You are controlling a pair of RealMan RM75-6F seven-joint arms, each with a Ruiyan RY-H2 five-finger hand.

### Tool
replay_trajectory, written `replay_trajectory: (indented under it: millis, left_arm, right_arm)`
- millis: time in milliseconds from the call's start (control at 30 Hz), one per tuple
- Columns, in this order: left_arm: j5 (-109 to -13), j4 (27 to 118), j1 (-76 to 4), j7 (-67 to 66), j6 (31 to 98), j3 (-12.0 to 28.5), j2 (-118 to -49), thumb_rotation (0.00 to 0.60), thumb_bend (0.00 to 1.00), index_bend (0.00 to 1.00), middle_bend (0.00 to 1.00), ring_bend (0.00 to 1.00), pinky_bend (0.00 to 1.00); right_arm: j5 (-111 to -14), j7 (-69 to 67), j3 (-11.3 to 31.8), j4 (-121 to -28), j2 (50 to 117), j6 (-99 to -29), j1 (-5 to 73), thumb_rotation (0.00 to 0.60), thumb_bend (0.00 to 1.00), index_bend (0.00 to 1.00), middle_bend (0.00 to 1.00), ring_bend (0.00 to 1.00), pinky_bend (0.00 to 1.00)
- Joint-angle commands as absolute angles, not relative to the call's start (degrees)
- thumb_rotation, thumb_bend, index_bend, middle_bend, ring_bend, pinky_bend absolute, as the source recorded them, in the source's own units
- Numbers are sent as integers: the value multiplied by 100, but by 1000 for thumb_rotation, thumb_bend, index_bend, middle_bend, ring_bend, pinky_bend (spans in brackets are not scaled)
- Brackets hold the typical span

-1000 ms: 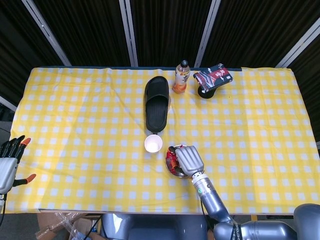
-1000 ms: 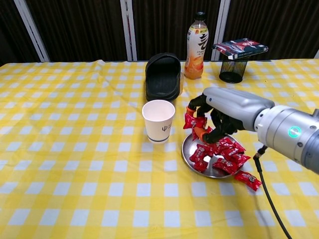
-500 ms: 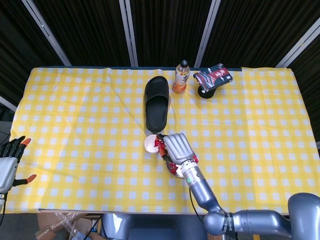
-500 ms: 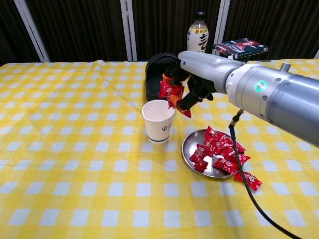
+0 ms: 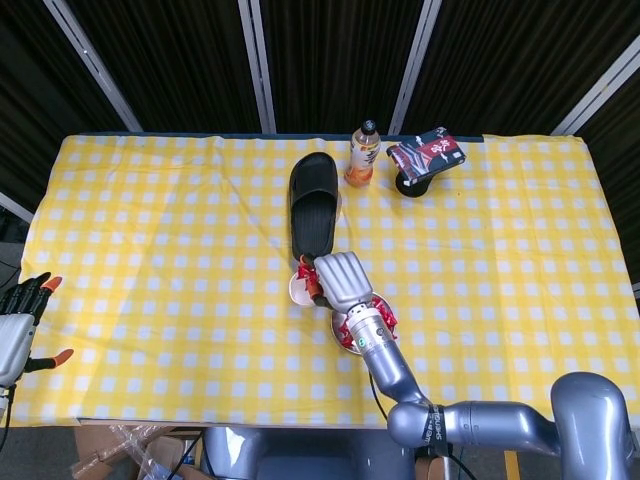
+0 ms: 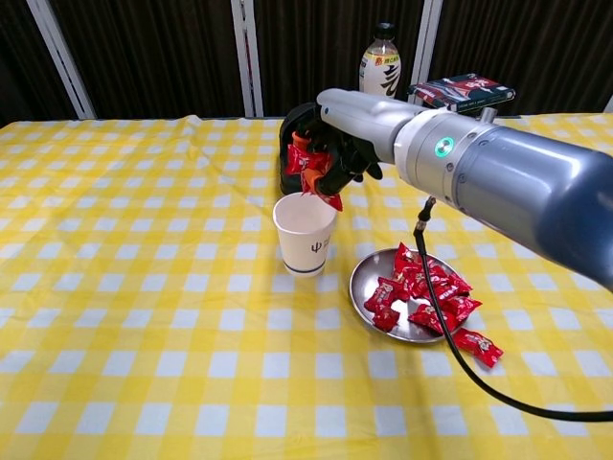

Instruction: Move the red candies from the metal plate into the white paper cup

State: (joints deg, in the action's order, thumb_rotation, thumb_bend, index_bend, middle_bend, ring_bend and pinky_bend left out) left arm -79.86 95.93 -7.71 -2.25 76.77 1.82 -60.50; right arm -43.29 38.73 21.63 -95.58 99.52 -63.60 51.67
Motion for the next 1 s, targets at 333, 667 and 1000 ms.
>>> replay_trajectory:
  millis: [333,667,1000]
  left_arm:
    - [-7959,9616,-768,-220,7690,190,-6046,600,34,0,0,0,0]
    - [-7970,9621,-772,-182,7686,186,-6034,600,34,0,0,0,0]
    - [-7956,9634,-771,-184,7687,188,-6029,600,34,0,0,0,0]
  right_arm:
    - [-4299,3670,2037,-9138,10235,-6304,5355,600,616,665,595,744,770]
    - [-4447,3487,1975,-8834,10392,-6332,5406,600,616,665,595,744,770]
    - [-4566,3416,1912,-8693,10507,-6347,5435,600,615,654,595,719,770]
